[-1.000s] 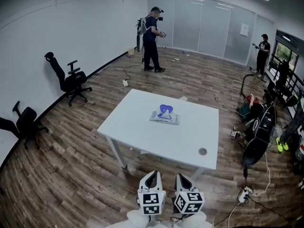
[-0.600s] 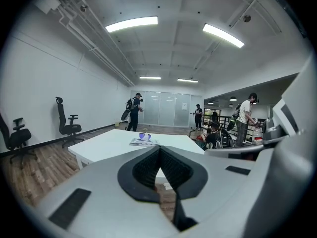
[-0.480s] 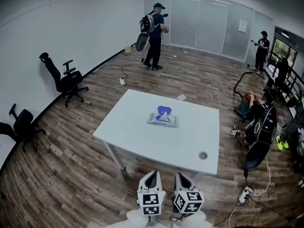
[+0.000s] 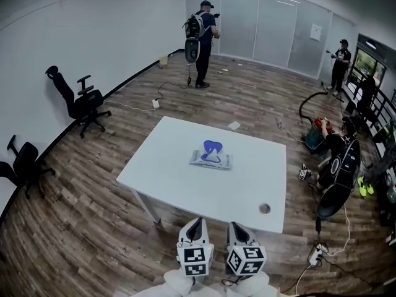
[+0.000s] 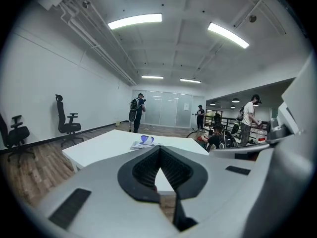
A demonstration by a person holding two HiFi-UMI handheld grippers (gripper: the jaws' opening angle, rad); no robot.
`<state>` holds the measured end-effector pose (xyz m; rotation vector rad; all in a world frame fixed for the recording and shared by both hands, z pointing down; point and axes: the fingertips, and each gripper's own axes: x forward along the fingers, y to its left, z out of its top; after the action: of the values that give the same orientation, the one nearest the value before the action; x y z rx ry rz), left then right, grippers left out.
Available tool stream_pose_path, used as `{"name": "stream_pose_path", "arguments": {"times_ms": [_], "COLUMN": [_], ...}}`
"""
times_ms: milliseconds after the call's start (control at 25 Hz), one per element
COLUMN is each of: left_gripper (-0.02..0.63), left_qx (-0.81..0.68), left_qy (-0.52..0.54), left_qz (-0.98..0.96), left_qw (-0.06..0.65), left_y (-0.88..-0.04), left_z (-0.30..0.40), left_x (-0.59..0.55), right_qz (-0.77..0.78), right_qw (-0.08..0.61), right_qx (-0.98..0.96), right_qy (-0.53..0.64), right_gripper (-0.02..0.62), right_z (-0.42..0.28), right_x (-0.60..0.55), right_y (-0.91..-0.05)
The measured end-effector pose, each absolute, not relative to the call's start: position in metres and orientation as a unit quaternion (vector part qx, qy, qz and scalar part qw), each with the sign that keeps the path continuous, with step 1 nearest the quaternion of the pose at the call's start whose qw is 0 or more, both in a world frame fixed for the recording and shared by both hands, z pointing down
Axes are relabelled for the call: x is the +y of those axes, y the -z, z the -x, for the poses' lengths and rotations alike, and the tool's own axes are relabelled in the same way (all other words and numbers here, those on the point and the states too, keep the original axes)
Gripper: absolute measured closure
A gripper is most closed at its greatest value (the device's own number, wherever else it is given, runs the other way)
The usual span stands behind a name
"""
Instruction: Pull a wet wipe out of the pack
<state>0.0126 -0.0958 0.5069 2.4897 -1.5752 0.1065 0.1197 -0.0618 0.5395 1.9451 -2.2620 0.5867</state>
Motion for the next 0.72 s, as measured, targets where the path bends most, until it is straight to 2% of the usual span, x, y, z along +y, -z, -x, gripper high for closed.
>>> {"name": "stream_pose_path", "arguments": {"times_ms": [720], "left_gripper": [0.609], "left_qx": [-0.525], "left_qy": [-0.019], "left_qz": [-0.845], "left_qw": [0.097], "left_y": [-0.49], "left_z": [-0.02], "left_x": [-0.179], "right_qz": [-0.648], "right_qw": [0.06], "right_qx": [-0.739], "right_qy": [-0.173], "right_gripper": [0.586], "right_z": [-0.125], "right_x": [-0.14], "right_y": [-0.518]}}
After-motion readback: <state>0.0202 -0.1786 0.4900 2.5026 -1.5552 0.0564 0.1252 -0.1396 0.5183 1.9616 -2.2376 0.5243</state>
